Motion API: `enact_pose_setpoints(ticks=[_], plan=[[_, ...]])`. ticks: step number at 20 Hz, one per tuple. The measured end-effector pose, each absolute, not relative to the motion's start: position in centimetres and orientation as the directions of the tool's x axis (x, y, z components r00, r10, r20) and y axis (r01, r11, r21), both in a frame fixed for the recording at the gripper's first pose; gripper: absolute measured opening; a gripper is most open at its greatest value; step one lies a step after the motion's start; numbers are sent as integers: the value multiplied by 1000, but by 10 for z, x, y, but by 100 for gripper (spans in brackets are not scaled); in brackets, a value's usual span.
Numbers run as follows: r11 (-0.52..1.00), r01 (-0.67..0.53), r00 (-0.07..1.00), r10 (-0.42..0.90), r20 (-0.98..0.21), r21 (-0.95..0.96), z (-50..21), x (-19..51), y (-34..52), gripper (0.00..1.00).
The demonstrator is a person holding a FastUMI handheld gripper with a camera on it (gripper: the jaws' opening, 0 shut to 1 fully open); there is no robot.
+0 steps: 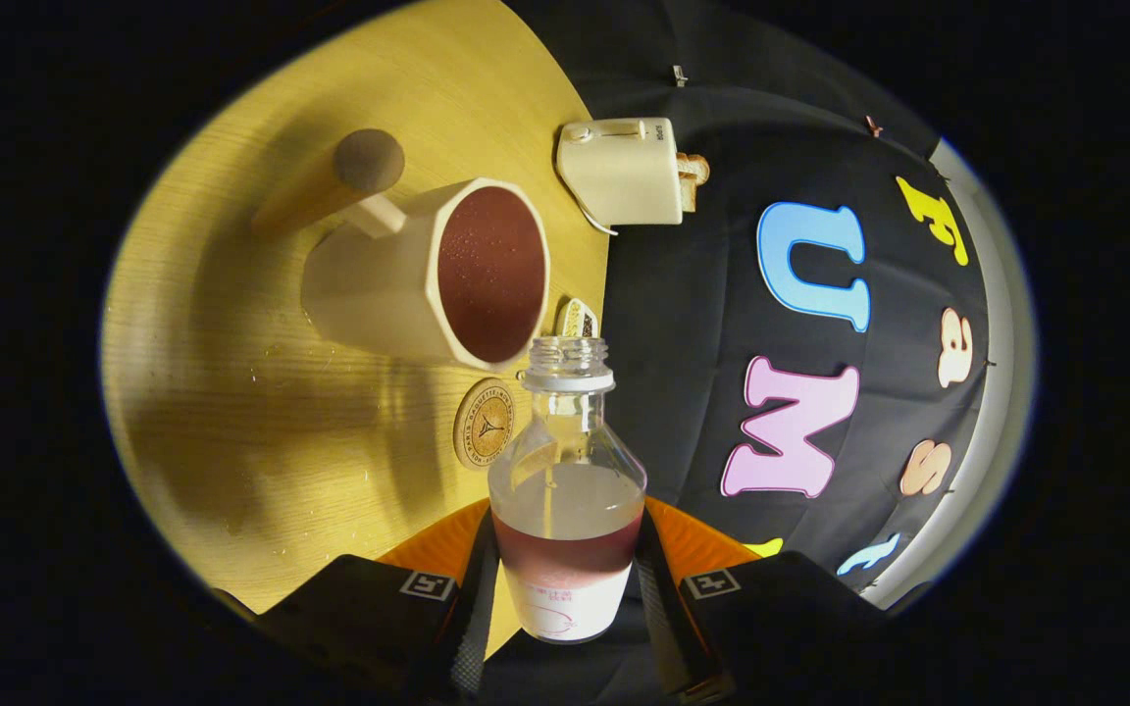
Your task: Take the bottle from table, then pour the juice into the cup, finally place the bottle on the coaster
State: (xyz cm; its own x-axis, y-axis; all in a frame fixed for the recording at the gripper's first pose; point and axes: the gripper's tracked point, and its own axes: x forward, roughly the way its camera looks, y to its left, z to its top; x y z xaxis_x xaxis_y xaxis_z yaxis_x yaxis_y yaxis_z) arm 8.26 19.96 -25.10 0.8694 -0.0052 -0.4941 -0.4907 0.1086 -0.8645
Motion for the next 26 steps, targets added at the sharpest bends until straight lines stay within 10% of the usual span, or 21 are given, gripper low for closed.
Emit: enact_pose_setpoints(ticks=[26], plan=[[-108,-431,900,17,-436,-896,-237,95,206,69]])
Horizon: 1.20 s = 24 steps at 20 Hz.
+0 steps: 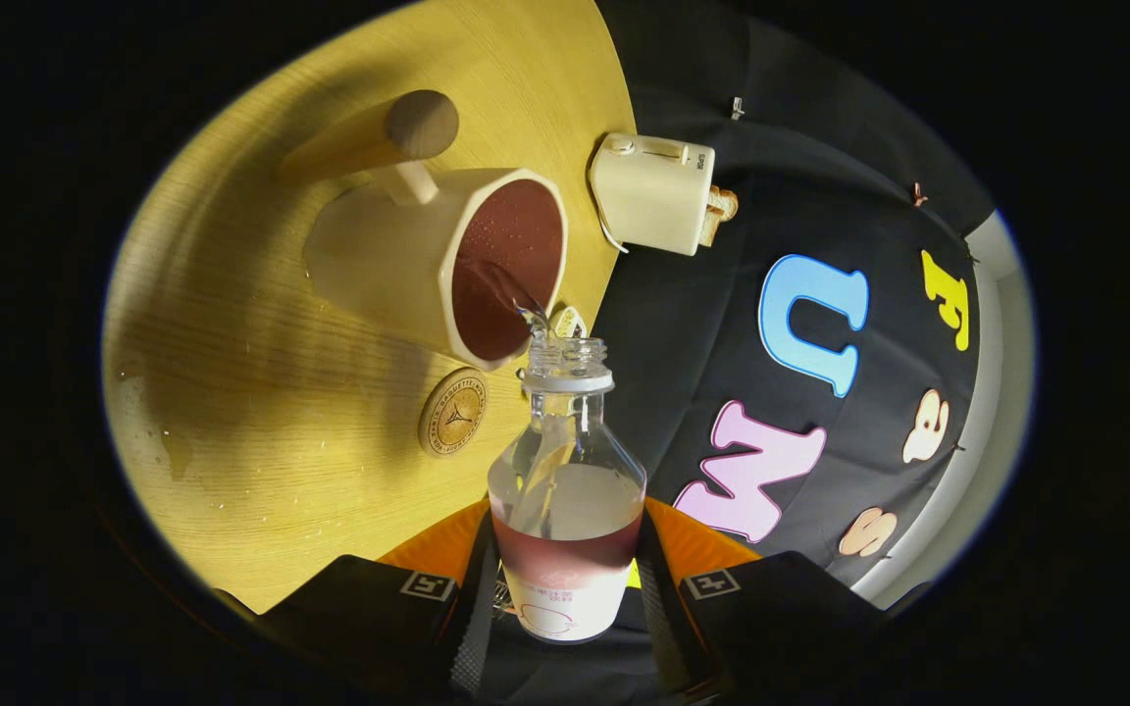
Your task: Take the bottle from table, then pour the juice into the cup, finally place the bottle on the coaster
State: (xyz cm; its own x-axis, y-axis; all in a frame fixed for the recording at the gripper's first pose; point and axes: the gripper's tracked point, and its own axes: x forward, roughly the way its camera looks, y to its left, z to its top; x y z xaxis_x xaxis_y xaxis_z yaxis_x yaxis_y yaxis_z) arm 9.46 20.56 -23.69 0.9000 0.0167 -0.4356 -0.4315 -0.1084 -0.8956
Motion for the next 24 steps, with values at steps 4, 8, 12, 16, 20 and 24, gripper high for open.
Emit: enact_pose_setpoints(ticks=[4,8,12,16,20,24], plan=[[-135,-421,904,18,-427,-897,-236,96,206,69],[-172,-401,912,23,-411,-900,-232,96,206,69],[-201,-382,917,34,-397,-902,-229,98,209,69],[-223,-366,922,43,-384,-904,-229,99,210,69],[-245,-349,926,57,-373,-904,-229,101,213,69],[-270,-333,930,66,-363,-903,-228,99,215,69]])
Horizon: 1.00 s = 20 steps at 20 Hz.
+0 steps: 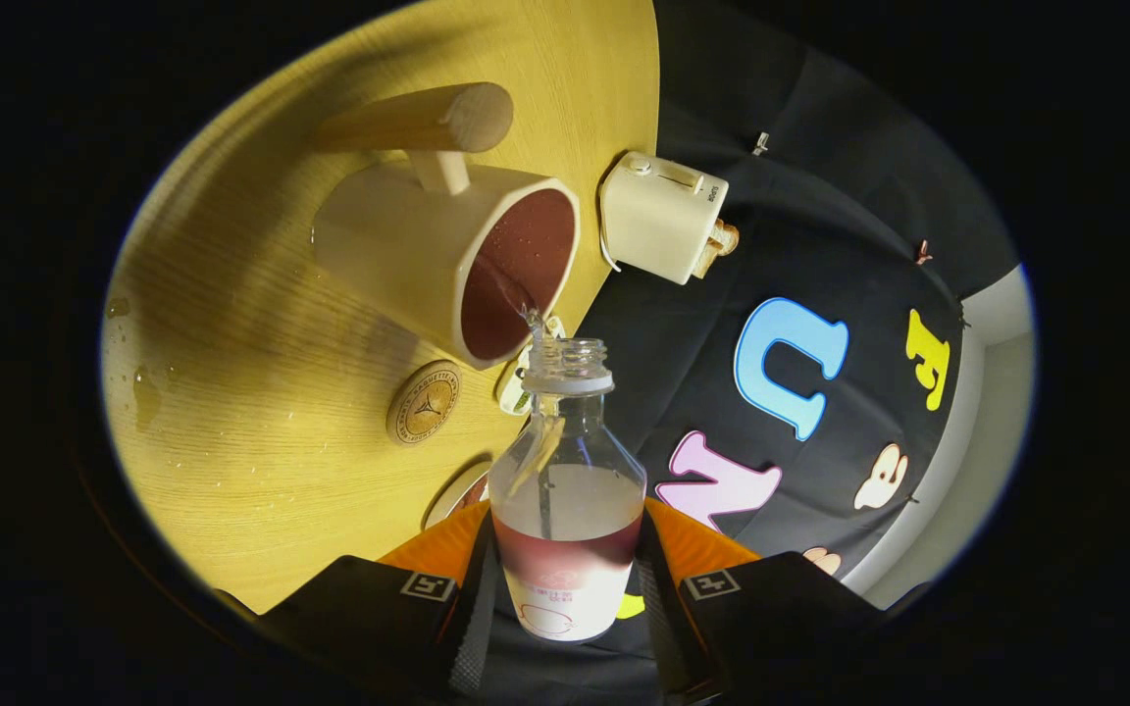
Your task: Take the bottle from table, then pour the juice into the cup, finally place the bottle on the coaster
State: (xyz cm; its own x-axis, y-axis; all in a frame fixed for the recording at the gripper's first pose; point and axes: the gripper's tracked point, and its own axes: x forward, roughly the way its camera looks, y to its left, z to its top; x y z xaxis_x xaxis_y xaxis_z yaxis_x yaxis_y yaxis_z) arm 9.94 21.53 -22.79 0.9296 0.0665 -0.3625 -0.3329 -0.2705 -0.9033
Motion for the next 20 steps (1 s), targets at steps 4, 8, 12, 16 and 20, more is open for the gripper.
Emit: enact_pose_setpoints(ticks=[4,8,12,16,20], plan=[[-301,-311,934,82,-349,-902,-226,100,218,69],[-328,-287,937,97,-334,-900,-218,104,220,69],[-381,-234,944,130,-302,-895,-216,109,227,69],[-403,-207,944,158,-290,-891,-213,107,230,69],[-435,-178,941,188,-282,-883,-210,104,238,69]])
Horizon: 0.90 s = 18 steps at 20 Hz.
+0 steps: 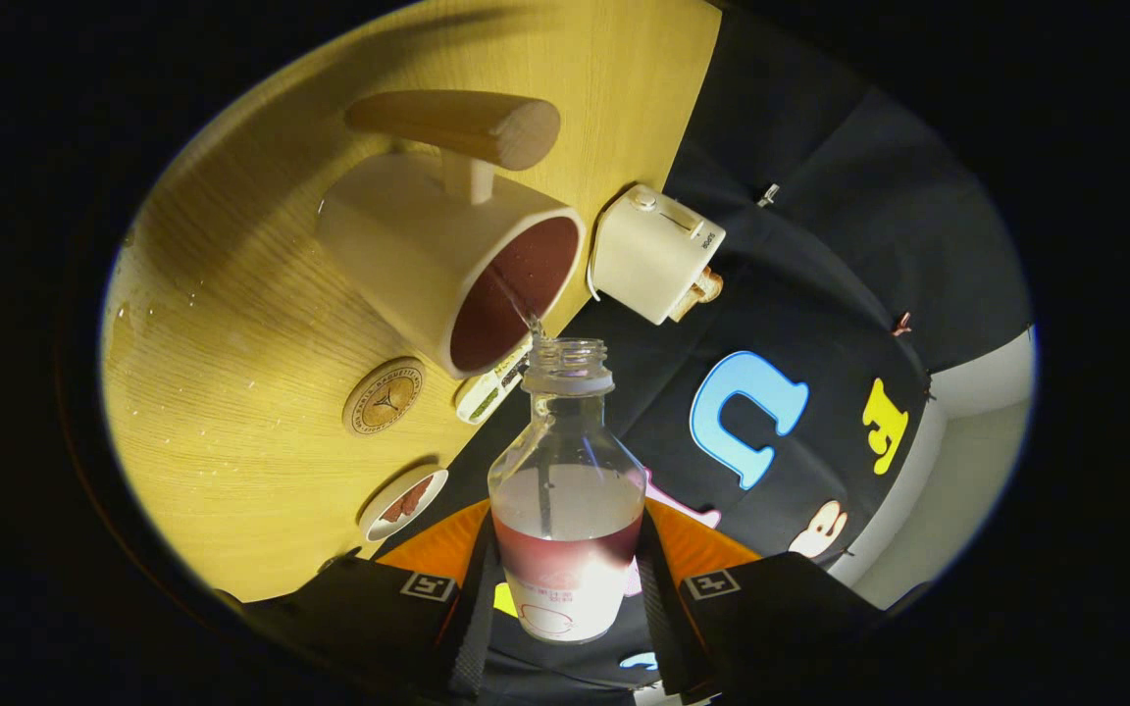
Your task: Take the bottle from table, then pour the juice into the cup, finally place the bottle on the coaster
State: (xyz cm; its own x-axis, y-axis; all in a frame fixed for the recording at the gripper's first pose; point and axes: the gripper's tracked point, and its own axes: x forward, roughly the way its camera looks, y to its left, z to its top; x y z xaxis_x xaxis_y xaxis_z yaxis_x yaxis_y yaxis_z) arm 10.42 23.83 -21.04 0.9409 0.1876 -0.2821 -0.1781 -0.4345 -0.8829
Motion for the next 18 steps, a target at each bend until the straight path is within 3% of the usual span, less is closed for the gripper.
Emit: enact_pose_setpoints(ticks=[7,18], plan=[[-479,-116,946,215,-244,-870,-202,108,238,69],[-498,-128,935,229,-272,-858,-207,105,240,69]])
